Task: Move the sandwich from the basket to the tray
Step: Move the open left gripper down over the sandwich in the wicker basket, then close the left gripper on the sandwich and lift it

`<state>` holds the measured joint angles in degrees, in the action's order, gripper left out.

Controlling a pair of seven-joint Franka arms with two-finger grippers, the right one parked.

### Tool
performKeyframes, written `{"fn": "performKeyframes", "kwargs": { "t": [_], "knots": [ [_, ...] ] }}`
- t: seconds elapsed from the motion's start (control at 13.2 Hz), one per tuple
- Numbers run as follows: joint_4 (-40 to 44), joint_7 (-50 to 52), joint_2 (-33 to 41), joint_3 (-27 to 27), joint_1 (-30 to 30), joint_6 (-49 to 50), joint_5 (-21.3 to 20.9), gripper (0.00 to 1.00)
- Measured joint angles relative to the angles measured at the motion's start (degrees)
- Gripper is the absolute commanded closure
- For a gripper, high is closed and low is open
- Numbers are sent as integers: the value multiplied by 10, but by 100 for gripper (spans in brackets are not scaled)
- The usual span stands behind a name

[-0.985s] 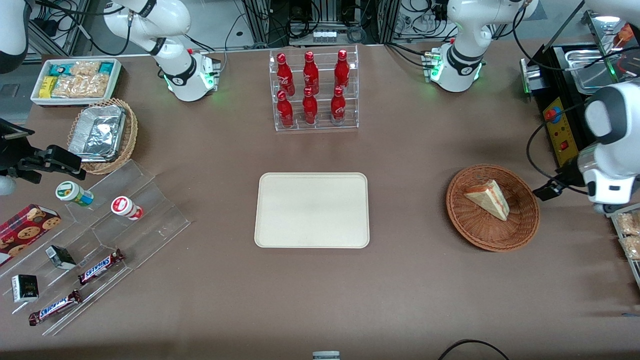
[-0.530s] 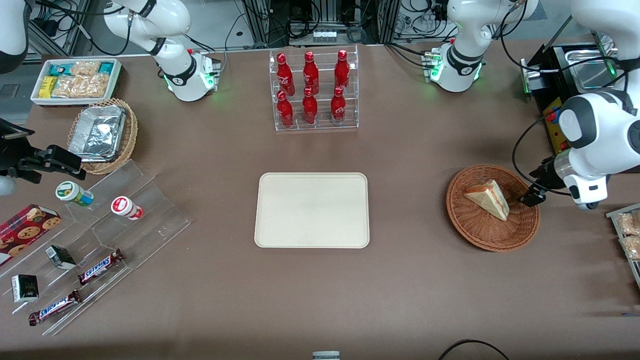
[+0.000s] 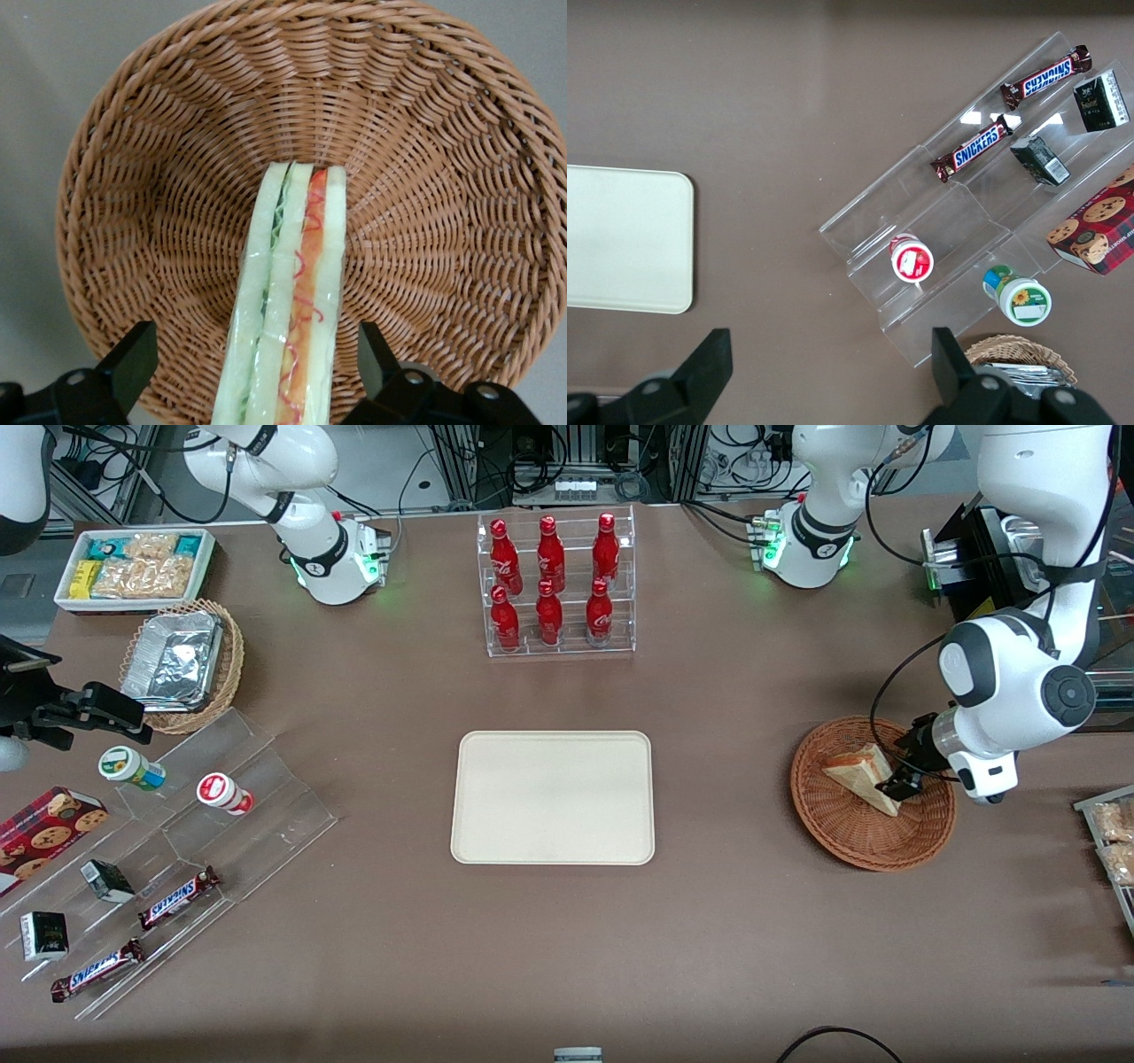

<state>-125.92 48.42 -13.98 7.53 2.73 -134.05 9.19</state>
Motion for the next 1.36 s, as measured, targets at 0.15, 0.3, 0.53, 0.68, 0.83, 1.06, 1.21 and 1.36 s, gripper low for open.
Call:
{"fn": "performKeyframes", "kwargs": {
  "t": [0.15, 0.3, 0.53, 0.68, 0.83, 1.06, 1.21, 1.36],
  "knots": [
    [-5, 2, -14, 0, 3, -28, 0, 0],
    [-15, 13, -32, -1, 15, -59, 0, 1],
    [-16, 25, -47, -2, 31, -68, 0, 33],
    [-16, 25, -47, -2, 32, -68, 0, 47],
    [-16, 24, -47, -2, 32, -66, 0, 49],
    [1, 20, -31, -3, 43, -19, 0, 57],
    [39, 19, -15, -4, 67, 46, -6, 61],
    [92, 19, -8, -5, 87, 118, -17, 62]
  ]
}}
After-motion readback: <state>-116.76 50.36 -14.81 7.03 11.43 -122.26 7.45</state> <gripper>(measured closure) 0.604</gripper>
